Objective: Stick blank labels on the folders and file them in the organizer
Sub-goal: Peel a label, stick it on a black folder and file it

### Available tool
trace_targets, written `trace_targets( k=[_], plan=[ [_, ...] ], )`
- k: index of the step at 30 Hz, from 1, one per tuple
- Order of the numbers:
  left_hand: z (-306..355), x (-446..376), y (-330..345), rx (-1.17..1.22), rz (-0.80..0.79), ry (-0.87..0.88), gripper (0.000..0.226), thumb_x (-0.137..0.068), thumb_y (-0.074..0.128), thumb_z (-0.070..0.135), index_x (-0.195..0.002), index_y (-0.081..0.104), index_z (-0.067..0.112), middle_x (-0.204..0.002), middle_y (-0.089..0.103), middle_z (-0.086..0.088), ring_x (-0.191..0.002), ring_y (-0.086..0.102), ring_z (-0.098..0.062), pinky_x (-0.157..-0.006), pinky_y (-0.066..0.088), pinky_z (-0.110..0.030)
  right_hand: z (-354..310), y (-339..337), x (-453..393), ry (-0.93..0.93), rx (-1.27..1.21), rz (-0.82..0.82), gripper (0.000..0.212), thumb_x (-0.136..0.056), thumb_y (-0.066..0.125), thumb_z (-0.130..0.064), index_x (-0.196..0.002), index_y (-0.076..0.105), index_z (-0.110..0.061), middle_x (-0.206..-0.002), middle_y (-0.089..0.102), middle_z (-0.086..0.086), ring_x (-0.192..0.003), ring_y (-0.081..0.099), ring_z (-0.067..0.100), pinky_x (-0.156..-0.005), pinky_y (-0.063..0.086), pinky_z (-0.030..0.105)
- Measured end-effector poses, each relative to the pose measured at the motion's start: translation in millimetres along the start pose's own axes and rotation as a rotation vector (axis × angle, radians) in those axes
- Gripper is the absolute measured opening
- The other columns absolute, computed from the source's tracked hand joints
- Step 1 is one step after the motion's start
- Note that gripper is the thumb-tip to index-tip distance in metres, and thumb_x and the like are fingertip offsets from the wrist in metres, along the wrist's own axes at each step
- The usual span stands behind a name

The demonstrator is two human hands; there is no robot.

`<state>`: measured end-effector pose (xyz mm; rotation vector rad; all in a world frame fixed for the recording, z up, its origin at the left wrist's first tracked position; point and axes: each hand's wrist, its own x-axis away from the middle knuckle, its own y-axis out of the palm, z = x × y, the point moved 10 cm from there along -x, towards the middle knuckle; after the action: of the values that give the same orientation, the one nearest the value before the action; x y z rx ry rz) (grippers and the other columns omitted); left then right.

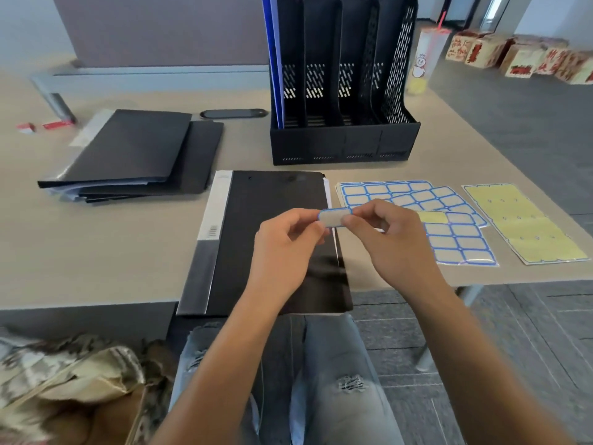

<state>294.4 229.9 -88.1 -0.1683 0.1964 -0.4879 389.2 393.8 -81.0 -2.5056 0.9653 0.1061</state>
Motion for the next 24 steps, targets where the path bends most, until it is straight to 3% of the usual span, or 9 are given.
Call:
trace_targets(
  k=[2,4,7,9,13,16,24],
  plan=[
    [-13.1,-2.5,-12.9,-0.12,0.045,-0.043,0.027,-0.096,0.066,0.026,-0.122,0.067,0.023,-0.086,0.075,0.011,-0.085,0.07,-0.005,-0.088,0.054,-0.027,6.7,10.0,-4.0,0.032,0.001,0.01,0.014,-0.095,0.074,-0.024,-0.081,0.071,-0.024,-0.071,0.068,-0.015,-0.071,0.061,0.002,-0.074,0.047,0.022],
    [-20.3,-5.8,-27.8,-0.38,0.091,-0.031,0.041,-0.095,0.065,0.038,-0.134,0.058,0.027,-0.1,0.071,0.015,-0.1,0.063,-0.002,-0.095,0.049,-0.025,15.1,19.4,-7.8,0.075,-0.015,0.015,0.013,-0.095,0.073,-0.026,-0.082,0.071,-0.024,-0.073,0.07,-0.013,-0.074,0.064,0.008,-0.08,0.053,0.033],
    [-29.8,-12.5,-36.1,-0.866,0.043,0.057,0.057,-0.094,0.058,0.054,-0.144,0.048,0.03,-0.143,0.053,0.006,-0.139,0.039,-0.016,-0.118,0.028,-0.047,24.5,33.8,-12.3,0.123,0.001,0.015,0.014,-0.096,0.071,-0.029,-0.083,0.071,-0.022,-0.076,0.07,-0.01,-0.077,0.064,0.01,-0.081,0.053,0.034],
    [-49.2,-15.4,-34.1,-1.059,-0.068,0.015,0.065,-0.094,0.048,0.065,-0.15,0.039,0.035,-0.161,0.032,0.003,-0.153,0.017,-0.02,-0.123,0.009,-0.057,26.7,44.1,-14.7,0.132,0.023,0.008,0.015,-0.096,0.07,-0.03,-0.083,0.07,-0.022,-0.078,0.071,-0.01,-0.079,0.065,0.012,-0.081,0.053,0.035],
    [-65.0,-7.9,-32.0,-1.146,-0.114,0.024,0.067,-0.095,0.034,0.071,-0.154,0.032,0.038,-0.168,0.02,0.0,-0.156,0.007,-0.023,-0.122,0.001,-0.062,29.0,58.8,-13.3,0.132,0.108,0.002,0.014,-0.098,0.068,-0.03,-0.087,0.07,-0.022,-0.086,0.073,-0.008,-0.089,0.068,0.013,-0.082,0.052,0.032],
    [-67.1,0.3,-32.7,-1.161,-0.096,0.025,0.068,-0.096,0.029,0.071,-0.156,0.029,0.037,-0.168,0.018,-0.001,-0.157,0.004,-0.024,-0.122,-0.003,-0.061,28.7,60.4,-5.4,0.12,0.153,0.023,0.014,-0.1,0.066,-0.031,-0.09,0.069,-0.022,-0.085,0.071,-0.009,-0.085,0.065,0.009,-0.079,0.046,0.03],
    [-63.9,32.6,-37.2,-1.181,-0.094,-0.003,0.069,-0.096,0.027,0.072,-0.156,0.026,0.037,-0.169,0.015,-0.001,-0.157,0.003,-0.024,-0.122,-0.002,-0.061,19.8,56.7,24.4,0.091,0.24,0.015,0.014,-0.1,0.065,-0.033,-0.094,0.07,-0.021,-0.089,0.071,-0.009,-0.087,0.064,0.009,-0.077,0.043,0.029]
  ],
)
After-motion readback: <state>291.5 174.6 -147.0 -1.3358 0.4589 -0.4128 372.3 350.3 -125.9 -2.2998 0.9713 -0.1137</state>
